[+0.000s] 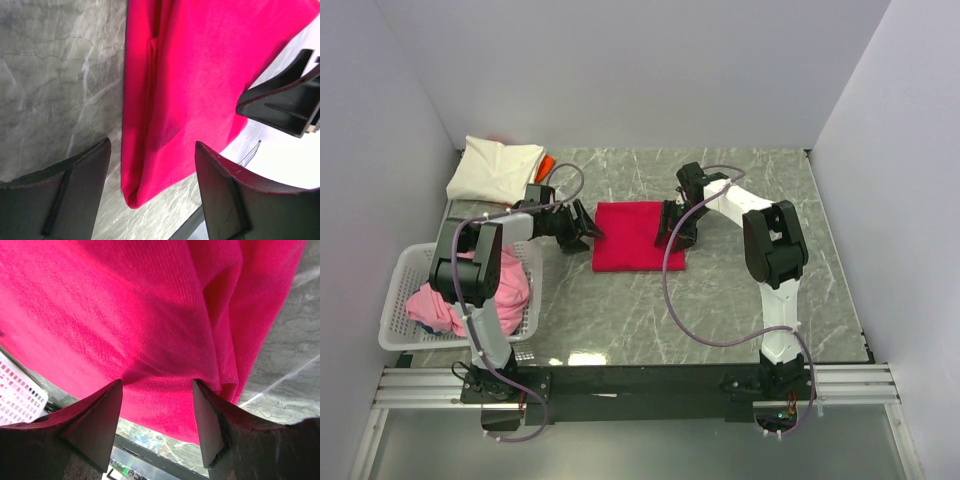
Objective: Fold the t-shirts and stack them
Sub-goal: Neatly place the folded tshirt to the corner
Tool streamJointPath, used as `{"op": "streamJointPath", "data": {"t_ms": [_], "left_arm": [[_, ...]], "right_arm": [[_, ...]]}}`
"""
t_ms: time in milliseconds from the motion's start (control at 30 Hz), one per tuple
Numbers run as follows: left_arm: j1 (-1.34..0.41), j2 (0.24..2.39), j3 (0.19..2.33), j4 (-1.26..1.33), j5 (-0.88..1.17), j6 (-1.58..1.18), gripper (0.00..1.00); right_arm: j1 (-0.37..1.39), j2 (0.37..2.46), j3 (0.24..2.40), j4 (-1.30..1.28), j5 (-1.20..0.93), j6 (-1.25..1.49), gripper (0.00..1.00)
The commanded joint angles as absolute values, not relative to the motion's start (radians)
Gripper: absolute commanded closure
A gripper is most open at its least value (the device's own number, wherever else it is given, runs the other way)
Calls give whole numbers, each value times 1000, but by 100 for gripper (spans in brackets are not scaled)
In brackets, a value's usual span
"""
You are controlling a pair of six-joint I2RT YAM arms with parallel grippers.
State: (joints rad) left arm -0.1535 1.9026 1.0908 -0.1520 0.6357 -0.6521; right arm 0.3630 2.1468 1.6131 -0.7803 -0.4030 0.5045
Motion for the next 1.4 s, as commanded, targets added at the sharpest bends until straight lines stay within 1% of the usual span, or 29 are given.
{"op": "streamJointPath", "data": {"t_ms": [0,100,267,400,567,667,867,1133,1367], "left_arm": [[-147,1873,1022,-6,629,-704,24],[-147,1876,979,73,603,-716,21],[-147,1878,953,140,531,-712,19],[-147,1861,904,201,430,-715,17],[-150,1868,882,228,347,-724,16],[-169,1907,890,247,357,-736,15],[-262,2005,940,267,396,-775,13],[-382,2115,1025,272,489,-830,13],[-456,2138,1068,215,529,-807,14]], "right_arm": [[353,2157,1578,-790,-336,488,34],[353,2143,1569,-781,-337,488,34],[351,2129,1552,-775,-350,486,33],[353,2126,1534,-769,-351,486,33],[353,2118,1522,-765,-356,482,33],[353,2114,1514,-764,-356,480,33],[353,2111,1513,-770,-350,471,33],[353,2125,1514,-764,-357,466,33],[353,2134,1531,-761,-354,468,34]]}}
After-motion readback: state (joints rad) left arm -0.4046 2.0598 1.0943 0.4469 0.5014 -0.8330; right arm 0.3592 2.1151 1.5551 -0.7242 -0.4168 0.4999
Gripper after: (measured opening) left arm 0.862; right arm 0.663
